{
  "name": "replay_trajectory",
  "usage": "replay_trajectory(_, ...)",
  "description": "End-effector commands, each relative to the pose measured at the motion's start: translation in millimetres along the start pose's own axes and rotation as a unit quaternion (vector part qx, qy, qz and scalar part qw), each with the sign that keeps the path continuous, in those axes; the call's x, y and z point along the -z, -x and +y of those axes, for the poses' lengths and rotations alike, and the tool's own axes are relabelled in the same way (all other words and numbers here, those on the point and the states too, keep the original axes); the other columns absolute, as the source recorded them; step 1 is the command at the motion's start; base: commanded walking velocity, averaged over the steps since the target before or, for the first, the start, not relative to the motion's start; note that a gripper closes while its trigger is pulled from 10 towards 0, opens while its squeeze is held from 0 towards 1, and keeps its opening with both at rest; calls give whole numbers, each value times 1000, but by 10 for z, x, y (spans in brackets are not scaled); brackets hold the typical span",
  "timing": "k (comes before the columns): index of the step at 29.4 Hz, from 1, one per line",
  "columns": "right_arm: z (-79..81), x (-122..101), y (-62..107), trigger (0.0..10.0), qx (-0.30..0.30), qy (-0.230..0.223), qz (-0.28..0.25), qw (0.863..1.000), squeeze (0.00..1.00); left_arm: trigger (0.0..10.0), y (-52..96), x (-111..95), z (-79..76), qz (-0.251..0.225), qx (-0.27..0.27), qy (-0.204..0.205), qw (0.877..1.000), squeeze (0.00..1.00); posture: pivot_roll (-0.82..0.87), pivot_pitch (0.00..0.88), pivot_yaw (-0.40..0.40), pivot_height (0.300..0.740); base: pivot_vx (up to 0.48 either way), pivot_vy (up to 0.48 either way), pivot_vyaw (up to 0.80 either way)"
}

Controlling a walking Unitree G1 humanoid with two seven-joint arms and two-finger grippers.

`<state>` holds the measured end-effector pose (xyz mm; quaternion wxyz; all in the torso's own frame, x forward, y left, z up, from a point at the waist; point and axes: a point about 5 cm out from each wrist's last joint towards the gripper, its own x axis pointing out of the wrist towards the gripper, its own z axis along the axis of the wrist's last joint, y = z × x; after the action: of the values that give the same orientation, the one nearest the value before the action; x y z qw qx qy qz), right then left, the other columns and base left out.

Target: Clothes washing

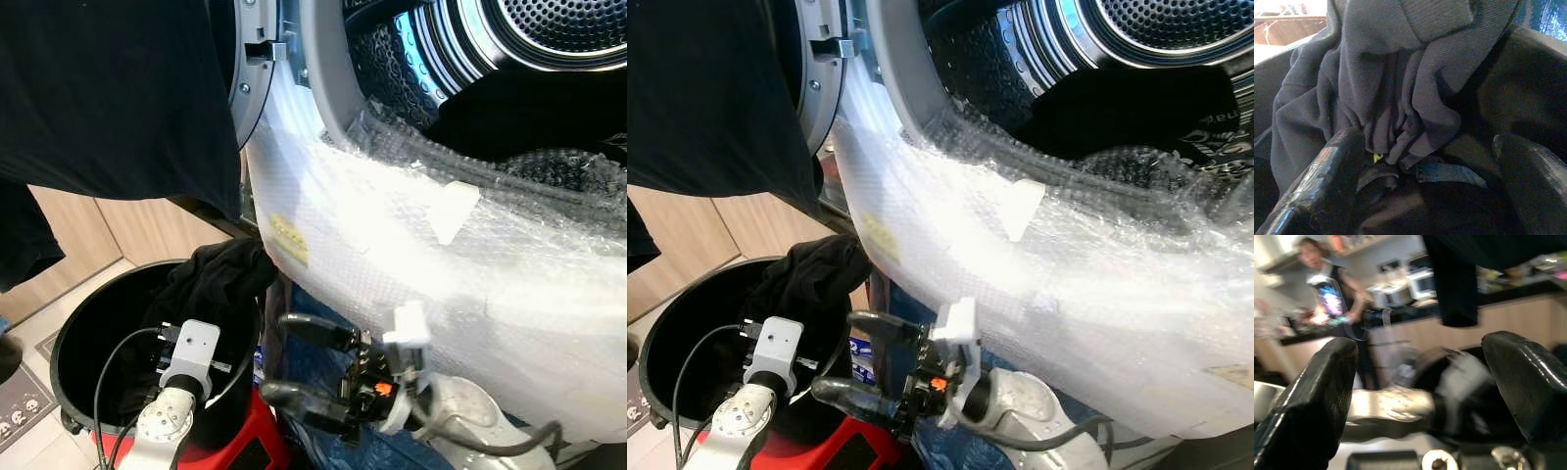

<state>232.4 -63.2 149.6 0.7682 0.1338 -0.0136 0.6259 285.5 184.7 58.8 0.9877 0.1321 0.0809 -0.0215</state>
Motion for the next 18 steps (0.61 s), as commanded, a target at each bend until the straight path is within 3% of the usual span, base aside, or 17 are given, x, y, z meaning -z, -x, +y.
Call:
replay_trajectory(1,-56,124,47,10000,26,10,22,999,0,10000,21,60,4,14,-1,-2,1000,0,84,110,-43,740,0,0,0)
replay_trajectory(5,-141,280,100,10000,52,29,66,996,0,10000,11,40,36,11,-6,-3,1000,0,85,110,-43,740,0,0,0)
replay_trajectory(6,-224,427,153,10000,80,41,100,991,0,10000,9,23,64,8,-12,-3,1000,0,86,115,-41,740,0,0,0)
replay_trajectory(8,-282,538,187,10000,100,48,119,987,0,10000,6,16,81,6,-15,-4,1000,0,94,109,-42,740,0,0,0)
replay_trajectory(10,-383,775,282,10000,144,61,166,974,0,10000,19,-29,126,-7,-28,-8,1000,0,95,113,-39,740,0,0,0)
replay_trajectory(14,-448,935,369,10000,187,63,197,960,0,10000,66,-81,192,-22,-50,0,998,0,103,112,-43,740,0,0,0)
replay_trajectory(18,-539,1202,479,10000,241,70,263,931,0,10000,129,-220,282,-56,-65,22,996,0,110,119,-41,740,0,0,0)
